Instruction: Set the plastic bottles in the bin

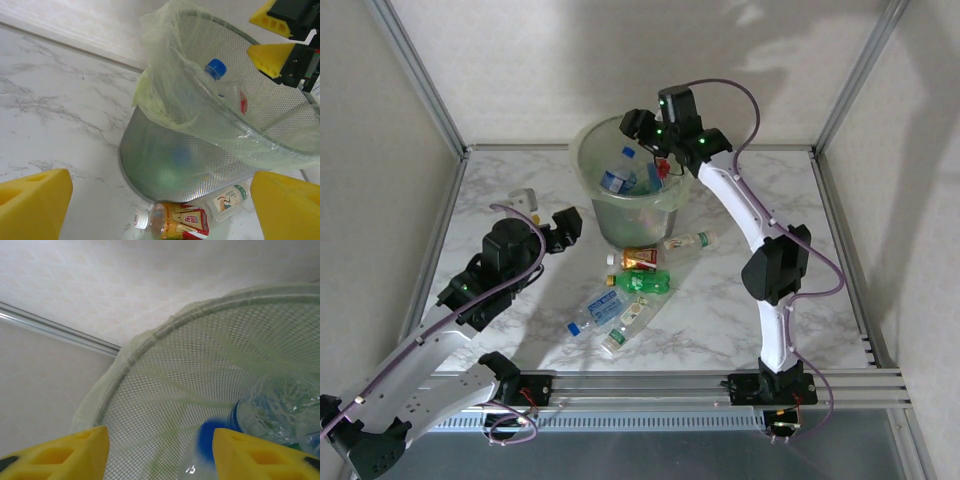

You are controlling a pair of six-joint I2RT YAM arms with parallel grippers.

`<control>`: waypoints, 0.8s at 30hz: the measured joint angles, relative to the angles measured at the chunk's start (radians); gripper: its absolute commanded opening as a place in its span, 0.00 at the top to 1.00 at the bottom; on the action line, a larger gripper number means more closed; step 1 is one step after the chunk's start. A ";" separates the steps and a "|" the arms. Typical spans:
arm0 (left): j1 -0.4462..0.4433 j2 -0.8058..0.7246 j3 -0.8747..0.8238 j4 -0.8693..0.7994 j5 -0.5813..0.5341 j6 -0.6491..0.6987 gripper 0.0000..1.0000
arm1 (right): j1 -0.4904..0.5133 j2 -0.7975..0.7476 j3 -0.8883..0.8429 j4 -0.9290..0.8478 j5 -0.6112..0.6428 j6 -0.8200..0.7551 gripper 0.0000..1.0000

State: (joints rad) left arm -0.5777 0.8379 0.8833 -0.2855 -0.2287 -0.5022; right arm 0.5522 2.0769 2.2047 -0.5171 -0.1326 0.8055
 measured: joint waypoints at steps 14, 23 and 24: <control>0.006 0.000 -0.009 -0.005 0.034 0.001 0.18 | 0.000 -0.082 -0.004 -0.085 0.061 -0.079 0.35; 0.006 -0.005 -0.040 -0.016 0.077 0.000 0.20 | -0.002 -0.537 -0.389 -0.075 0.220 -0.131 0.31; 0.006 -0.006 -0.042 -0.016 0.080 -0.001 0.20 | -0.005 -0.579 -0.436 -0.073 0.240 -0.125 0.30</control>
State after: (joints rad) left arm -0.5720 0.8318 0.8410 -0.3012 -0.1490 -0.5030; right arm 0.5468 1.4975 1.7687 -0.5900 0.1074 0.6804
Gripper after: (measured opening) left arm 0.799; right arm 0.687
